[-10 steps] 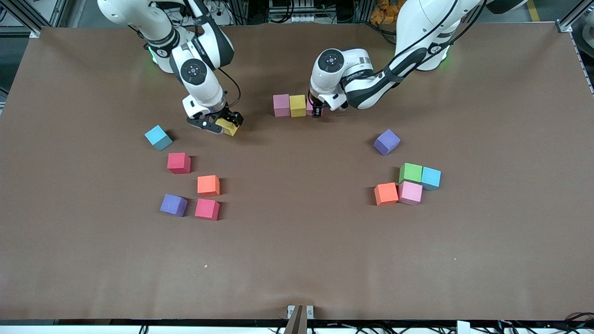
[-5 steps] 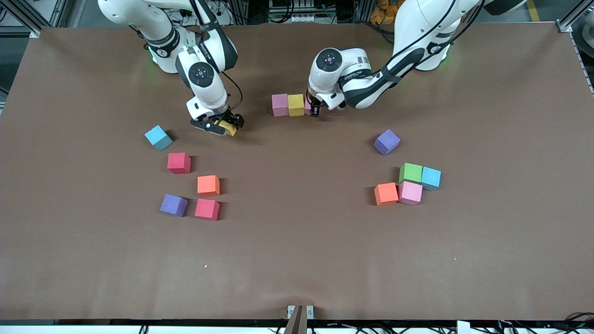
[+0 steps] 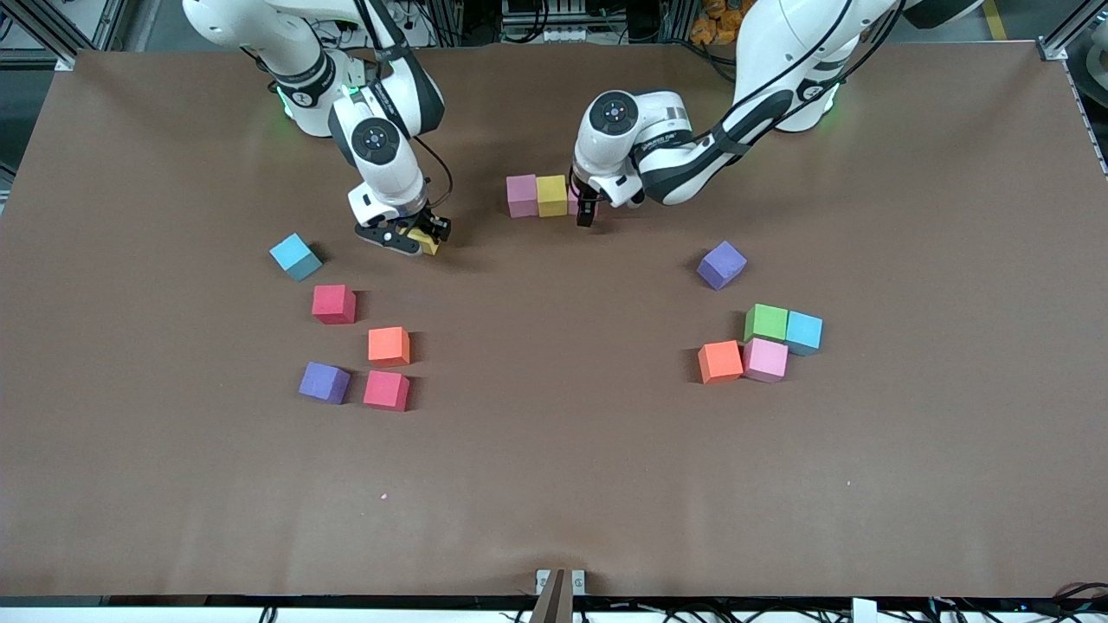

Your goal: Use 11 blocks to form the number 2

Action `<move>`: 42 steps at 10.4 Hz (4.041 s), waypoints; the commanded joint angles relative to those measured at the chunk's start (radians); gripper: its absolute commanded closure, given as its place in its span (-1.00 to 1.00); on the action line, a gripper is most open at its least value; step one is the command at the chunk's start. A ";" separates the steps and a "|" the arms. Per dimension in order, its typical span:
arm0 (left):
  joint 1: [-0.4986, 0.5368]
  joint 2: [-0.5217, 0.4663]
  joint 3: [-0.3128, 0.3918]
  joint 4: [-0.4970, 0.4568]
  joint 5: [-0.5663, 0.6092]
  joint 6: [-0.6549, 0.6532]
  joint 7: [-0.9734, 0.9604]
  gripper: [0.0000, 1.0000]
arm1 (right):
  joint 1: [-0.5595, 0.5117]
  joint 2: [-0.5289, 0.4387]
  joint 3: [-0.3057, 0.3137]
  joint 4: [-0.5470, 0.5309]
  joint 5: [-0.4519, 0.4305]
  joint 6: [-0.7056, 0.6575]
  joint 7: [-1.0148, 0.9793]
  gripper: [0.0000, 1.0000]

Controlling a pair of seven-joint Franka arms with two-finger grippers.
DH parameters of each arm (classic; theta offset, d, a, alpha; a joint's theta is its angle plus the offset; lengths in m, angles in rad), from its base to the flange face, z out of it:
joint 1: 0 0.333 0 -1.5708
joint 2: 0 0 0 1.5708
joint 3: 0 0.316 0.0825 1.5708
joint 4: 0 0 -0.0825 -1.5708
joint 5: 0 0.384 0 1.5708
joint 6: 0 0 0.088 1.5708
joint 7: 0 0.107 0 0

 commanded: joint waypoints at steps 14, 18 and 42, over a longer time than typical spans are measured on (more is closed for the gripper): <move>0.200 -0.013 -0.160 0.194 0.035 -0.195 -0.145 -1.00 | 0.029 -0.022 0.006 0.306 0.014 -0.251 0.061 0.38; 0.258 -0.011 -0.170 0.301 0.009 -0.330 0.116 -1.00 | 0.075 0.099 0.015 0.465 0.016 -0.323 0.078 0.38; 0.528 0.062 0.085 0.470 0.057 -0.533 2.338 -1.00 | 0.237 0.505 0.118 0.834 0.068 -0.262 0.170 0.15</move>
